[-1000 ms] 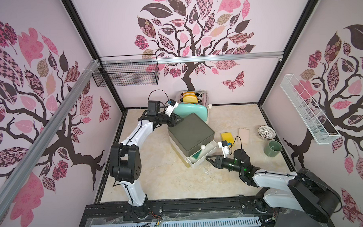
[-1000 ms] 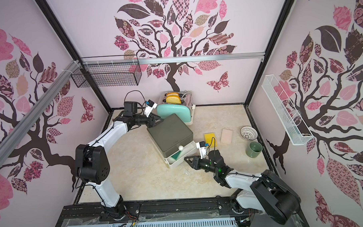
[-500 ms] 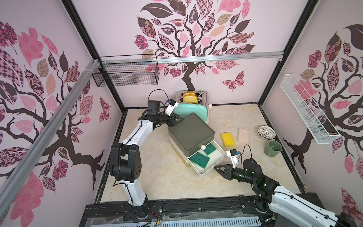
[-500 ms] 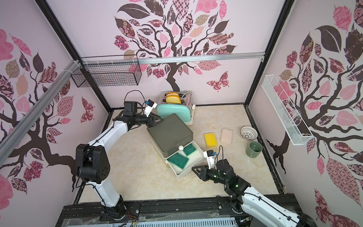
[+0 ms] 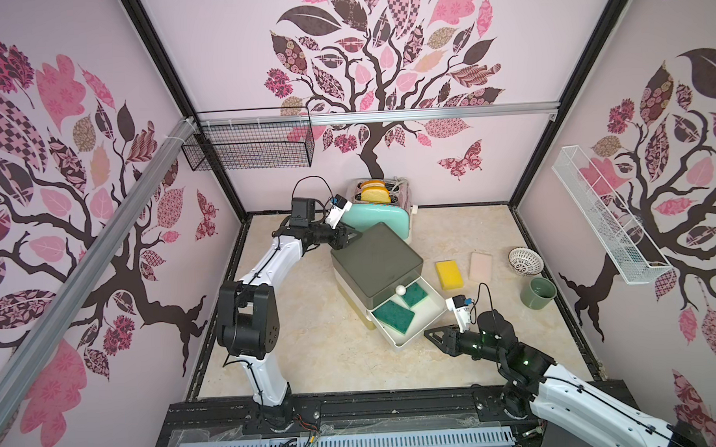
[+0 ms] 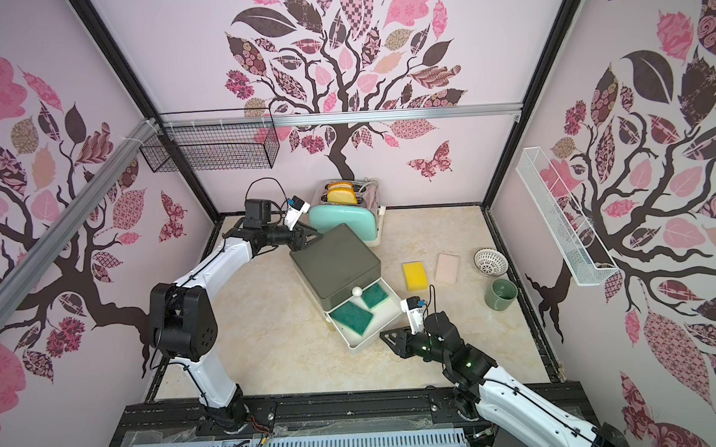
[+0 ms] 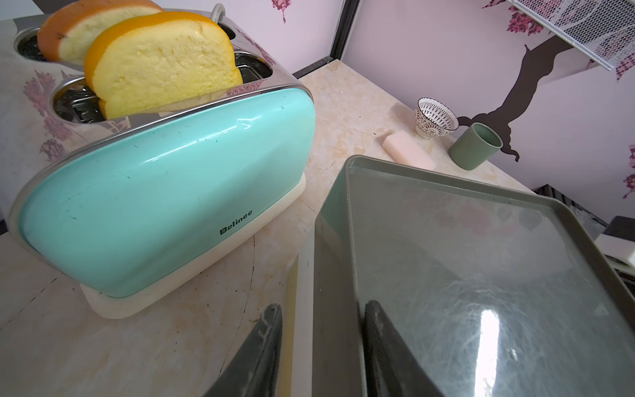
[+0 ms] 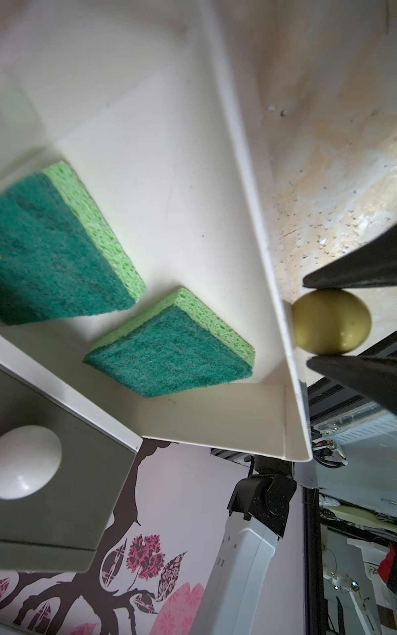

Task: Take the sponge out of the drawer
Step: Open the drawer in the storage box.

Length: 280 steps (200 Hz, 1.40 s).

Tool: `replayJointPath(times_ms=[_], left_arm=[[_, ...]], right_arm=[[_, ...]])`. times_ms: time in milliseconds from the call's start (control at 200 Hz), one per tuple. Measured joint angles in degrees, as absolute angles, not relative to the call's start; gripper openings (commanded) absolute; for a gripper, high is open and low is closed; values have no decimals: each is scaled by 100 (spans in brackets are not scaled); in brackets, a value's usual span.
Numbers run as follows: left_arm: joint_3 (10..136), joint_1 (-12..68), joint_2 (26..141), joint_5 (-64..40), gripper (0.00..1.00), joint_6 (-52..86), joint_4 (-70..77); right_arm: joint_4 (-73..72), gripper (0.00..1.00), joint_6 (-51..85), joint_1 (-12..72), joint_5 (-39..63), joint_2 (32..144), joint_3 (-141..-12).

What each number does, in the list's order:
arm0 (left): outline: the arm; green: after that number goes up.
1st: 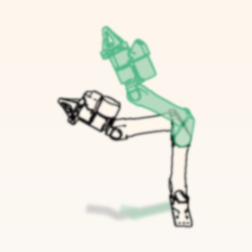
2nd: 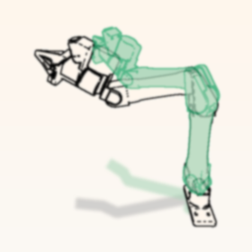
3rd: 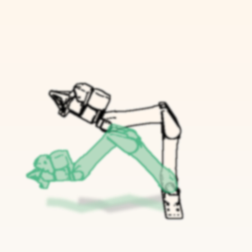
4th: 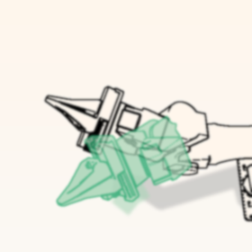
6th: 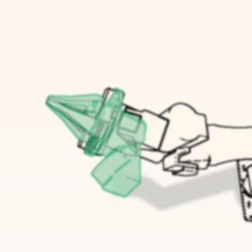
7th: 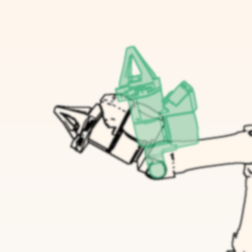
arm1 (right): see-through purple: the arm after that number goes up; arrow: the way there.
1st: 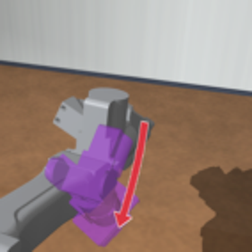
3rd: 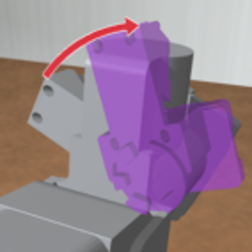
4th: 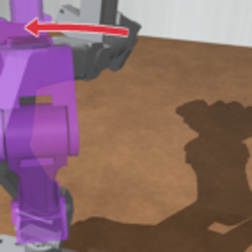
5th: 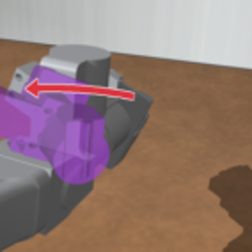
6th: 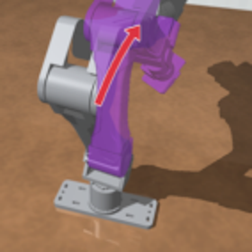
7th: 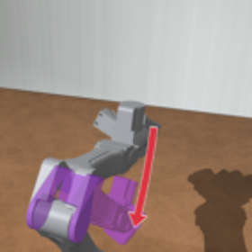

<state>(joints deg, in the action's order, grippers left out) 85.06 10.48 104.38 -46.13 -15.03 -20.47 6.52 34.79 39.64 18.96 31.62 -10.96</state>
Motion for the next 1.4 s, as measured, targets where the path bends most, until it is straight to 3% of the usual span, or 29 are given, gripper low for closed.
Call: replayJointPath(times_ms=[675, 830, 985, 1401], left_arm=[[8508, 1048, 10440, -4619, 42, -1500, -2045], [8508, 1048, 10440, -4619, 42, -1500, -2043], [8508, 1048, 10442, -4622, 42, -1500, -2045], [8508, 1048, 10442, -4619, 42, -1500, -2043]], right_arm=[[1505, 22, 3514, 4307, 1337, 2687, -1251], [1605, 29, 3535, 4335, 1282, 2648, -1273], [1806, 45, 3505, 4383, 1240, 2849, -1420], [3625, 46, 3105, 4615, 1061, 2847, -2569]])
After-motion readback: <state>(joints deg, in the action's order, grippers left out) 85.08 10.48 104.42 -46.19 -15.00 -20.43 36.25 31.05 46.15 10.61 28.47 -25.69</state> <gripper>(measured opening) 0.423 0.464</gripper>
